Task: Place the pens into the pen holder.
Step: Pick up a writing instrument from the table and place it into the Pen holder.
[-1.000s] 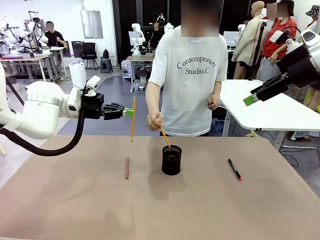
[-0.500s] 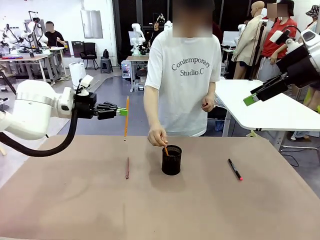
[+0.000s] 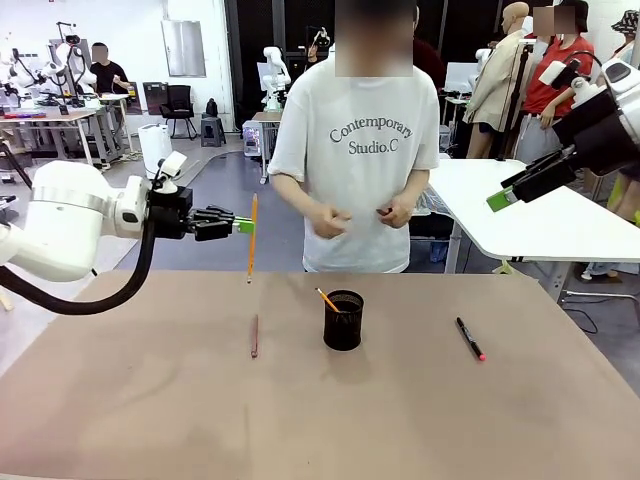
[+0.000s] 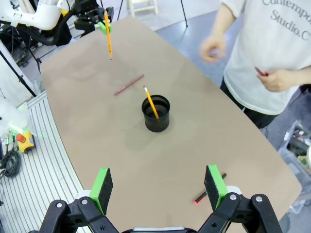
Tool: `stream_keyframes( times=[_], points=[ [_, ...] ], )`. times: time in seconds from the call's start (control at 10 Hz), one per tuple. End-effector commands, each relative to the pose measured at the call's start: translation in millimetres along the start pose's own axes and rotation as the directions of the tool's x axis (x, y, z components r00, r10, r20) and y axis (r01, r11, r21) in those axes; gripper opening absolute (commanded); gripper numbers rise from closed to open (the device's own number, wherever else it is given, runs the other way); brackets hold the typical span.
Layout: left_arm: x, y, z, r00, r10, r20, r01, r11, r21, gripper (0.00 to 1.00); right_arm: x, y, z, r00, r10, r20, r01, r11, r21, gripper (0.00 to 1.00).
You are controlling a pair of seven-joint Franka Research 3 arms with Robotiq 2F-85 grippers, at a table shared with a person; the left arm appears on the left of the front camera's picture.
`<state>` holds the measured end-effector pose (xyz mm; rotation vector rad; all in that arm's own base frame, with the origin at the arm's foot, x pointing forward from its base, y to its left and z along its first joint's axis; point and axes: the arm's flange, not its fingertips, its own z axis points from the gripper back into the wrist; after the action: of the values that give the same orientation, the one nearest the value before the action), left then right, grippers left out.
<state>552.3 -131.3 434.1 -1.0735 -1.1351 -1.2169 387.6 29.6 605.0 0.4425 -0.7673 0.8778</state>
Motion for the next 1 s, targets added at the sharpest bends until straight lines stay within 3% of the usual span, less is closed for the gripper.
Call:
stream_keyframes(
  times=[0.0, 0.9],
  points=[
    [2.6, 0.8, 0.6, 1.000, -0.005, 0.005, 0.005, 1.000, -0.006, 0.00, 0.9, -0.2, -0.3, 1.000, -0.001, 0.009, 0.001, 1.000, 0.006, 1.00],
    [2.6, 0.8, 0.6, 1.000, -0.005, 0.005, 0.005, 1.000, -0.006, 0.00, 0.9, -0.2, -0.3, 1.000, -0.001, 0.009, 0.001, 1.000, 0.006, 1.00]
  ],
)
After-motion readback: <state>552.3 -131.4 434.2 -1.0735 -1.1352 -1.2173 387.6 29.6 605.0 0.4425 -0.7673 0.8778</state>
